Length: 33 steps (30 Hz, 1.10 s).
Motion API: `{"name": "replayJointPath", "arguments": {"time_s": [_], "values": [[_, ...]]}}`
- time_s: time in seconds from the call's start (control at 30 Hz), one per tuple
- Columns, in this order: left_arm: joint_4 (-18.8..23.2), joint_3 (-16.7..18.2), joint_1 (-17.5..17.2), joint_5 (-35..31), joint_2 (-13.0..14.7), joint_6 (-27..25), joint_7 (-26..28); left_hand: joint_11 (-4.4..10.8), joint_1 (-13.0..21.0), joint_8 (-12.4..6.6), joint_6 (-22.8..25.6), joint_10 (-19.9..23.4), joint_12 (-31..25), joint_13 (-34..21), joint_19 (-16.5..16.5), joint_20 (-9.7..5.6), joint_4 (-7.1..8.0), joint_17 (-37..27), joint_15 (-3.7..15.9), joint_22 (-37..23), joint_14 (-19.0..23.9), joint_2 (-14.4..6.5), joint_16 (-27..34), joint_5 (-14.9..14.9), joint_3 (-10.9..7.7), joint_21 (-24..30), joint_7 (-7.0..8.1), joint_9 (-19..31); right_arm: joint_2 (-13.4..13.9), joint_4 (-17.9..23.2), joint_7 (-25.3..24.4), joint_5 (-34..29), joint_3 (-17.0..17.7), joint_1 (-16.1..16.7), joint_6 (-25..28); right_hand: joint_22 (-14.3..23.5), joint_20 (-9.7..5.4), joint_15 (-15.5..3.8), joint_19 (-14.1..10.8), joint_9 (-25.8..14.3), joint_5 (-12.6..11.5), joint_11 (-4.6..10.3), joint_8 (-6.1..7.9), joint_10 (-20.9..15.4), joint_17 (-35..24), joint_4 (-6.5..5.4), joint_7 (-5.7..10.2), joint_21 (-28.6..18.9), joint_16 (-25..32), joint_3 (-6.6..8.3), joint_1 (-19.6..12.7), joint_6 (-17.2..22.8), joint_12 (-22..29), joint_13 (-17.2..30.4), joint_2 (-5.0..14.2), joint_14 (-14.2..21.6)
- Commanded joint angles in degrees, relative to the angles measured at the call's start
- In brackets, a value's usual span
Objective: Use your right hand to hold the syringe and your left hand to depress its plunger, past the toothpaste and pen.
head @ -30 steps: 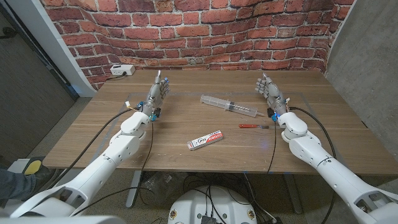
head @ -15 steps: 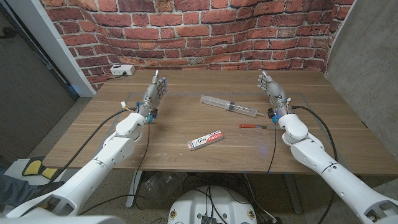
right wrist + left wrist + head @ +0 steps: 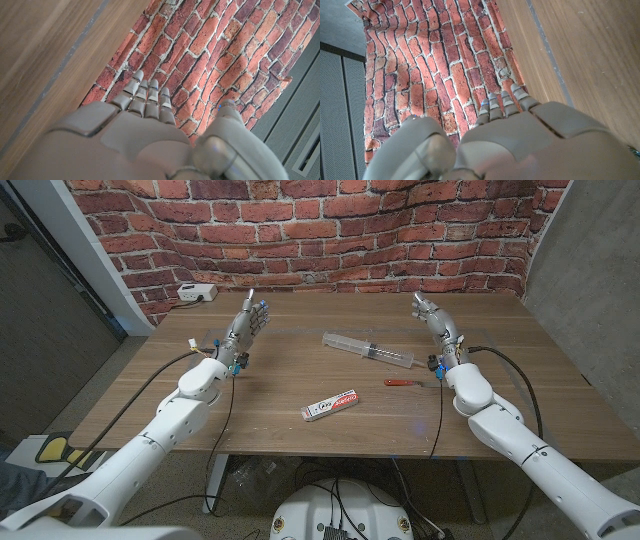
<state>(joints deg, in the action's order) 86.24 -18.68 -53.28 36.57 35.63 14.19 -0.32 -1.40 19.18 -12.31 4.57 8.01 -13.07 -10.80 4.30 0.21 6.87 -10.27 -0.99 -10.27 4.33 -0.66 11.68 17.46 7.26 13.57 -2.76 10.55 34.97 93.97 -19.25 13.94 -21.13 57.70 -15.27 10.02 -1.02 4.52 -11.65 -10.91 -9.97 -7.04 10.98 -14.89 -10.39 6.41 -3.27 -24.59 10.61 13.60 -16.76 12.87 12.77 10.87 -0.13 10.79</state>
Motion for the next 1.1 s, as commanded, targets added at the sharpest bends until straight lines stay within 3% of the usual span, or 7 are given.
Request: {"name": "replayJointPath", "arguments": {"time_s": [0.03, 0.17, 0.4, 0.63, 1.0, 1.1], "values": [[-2.5, -1.0, 1.2, -0.4, -1.0, 1.6, -1.5, 0.73, 0.7, -0.58, 2.0, 1.7, -0.7, -0.1, 1.1, -0.07, -0.4, -0.2, 0.61, -0.1, 1.6, -0.4, 0.4, 0.1, 0.33, 0.1, 0.35, 0.0, 0.4, 5.0, -5.8, -8.1, -0.6, 1.8, 4.3, 0.1, 0.1, 0.09, -0.7, -0.2, -0.3, 0.41, 1.12, 0.0, -0.1, 0.6, 1.08, 0.4, 0.3, 0.37, -1.3, 2.7, -0.2, 0.1, 0.65, 0.4], [-3.3, -1.2, 1.3, -0.3, -1.2, 2.2, -2.2, 0.88, 0.9, -0.74, 2.9, 2.5, -0.8, -0.1, 2.0, -0.16, -0.48, -0.2, 0.78, -0.1, 2.4, -0.6, 0.5, 0.0, 0.4, 0.3, 0.35, 0.0, 0.2, 5.7, -7.3, -10.9, -1.2, 1.9, 5.1, 0.1, 0.07, -0.15, -1.1, -0.5, -0.4, 0.41, 1.94, -0.7, -0.1, 1.0, 0.83, 0.7, 0.3, 0.77, -2.1, 4.9, 0.1, 0.1, 1.14, 0.8], [-3.8, -1.6, 1.8, -0.4, -1.6, 2.3, -2.7, 1.18, 1.2, -0.86, 3.8, 3.2, -0.9, -0.1, 2.1, -0.12, -0.58, -0.2, 1.15, -0.1, 3.3, -0.7, 0.6, 0.0, 0.49, 0.2, 0.56, 0.0, -0.2, 5.7, -9.6, -16.1, -2.4, 0.9, 6.6, 0.1, -0.03, -0.35, -1.5, -0.5, -0.3, 0.53, 0.21, -0.6, -0.1, 1.32, 0.4, 1.2, 0.3, 0.64, -2.5, 0.9, 0.0, 0.1, 0.81, 0.9], [-2.5, -1.4, 1.2, -0.3, -1.1, 2.2, -2.5, 1.95, 1.4, -0.93, 4.7, 4.0, -0.9, -0.1, 2.5, -0.39, -0.65, -0.2, 1.55, -0.1, 4.0, -0.8, 0.5, -0.1, 0.62, 0.1, 0.8, 0.0, -0.2, 5.5, -11.0, -20.0, -3.4, 0.1, 7.6, 0.1, -0.04, -0.48, -1.7, -0.4, -0.3, 0.67, -0.01, -0.4, -0.1, 1.38, 0.56, 1.3, 0.3, 0.56, -2.5, 0.2, -0.1, 0.1, 0.67, 0.9], [0.2, 0.1, -0.8, 1.5, 0.4, 2.7, -3.5, 1.02, 1.6, -0.42, 4.2, 3.1, -0.2, -0.1, 1.8, -0.33, -0.69, -0.2, 0.93, -0.1, 3.1, -1.0, -0.1, -0.3, 0.82, -0.4, 0.72, 0.1, 1.3, 8.3, -13.1, -29.2, -5.5, -0.7, 15.2, 0.1, -0.16, -0.7, -2.0, -0.4, -0.3, 0.77, -0.03, -0.4, -0.1, 1.48, 0.58, 1.4, 0.3, 0.51, -2.7, 0.0, -0.1, 0.1, 0.55, 1.1], [0.9, 0.5, -1.4, 1.2, 0.7, 2.7, -2.7, 1.04, 1.6, -0.38, 4.2, 3.1, -0.2, -0.1, 1.6, -0.36, -0.69, -0.2, 0.93, -0.1, 3.1, -1.0, -0.2, -0.3, 0.85, -0.5, 0.73, 0.1, 1.7, 9.1, -13.0, -30.7, -5.9, -0.8, 17.1, 0.2, -0.15, -0.82, -2.2, -0.5, -0.2, 0.83, 1.31, -0.3, -0.1, 1.47, 0.7, 1.9, 0.2, 0.42, -2.8, 3.3, -0.1, 0.1, 0.58, 1.0]]}}
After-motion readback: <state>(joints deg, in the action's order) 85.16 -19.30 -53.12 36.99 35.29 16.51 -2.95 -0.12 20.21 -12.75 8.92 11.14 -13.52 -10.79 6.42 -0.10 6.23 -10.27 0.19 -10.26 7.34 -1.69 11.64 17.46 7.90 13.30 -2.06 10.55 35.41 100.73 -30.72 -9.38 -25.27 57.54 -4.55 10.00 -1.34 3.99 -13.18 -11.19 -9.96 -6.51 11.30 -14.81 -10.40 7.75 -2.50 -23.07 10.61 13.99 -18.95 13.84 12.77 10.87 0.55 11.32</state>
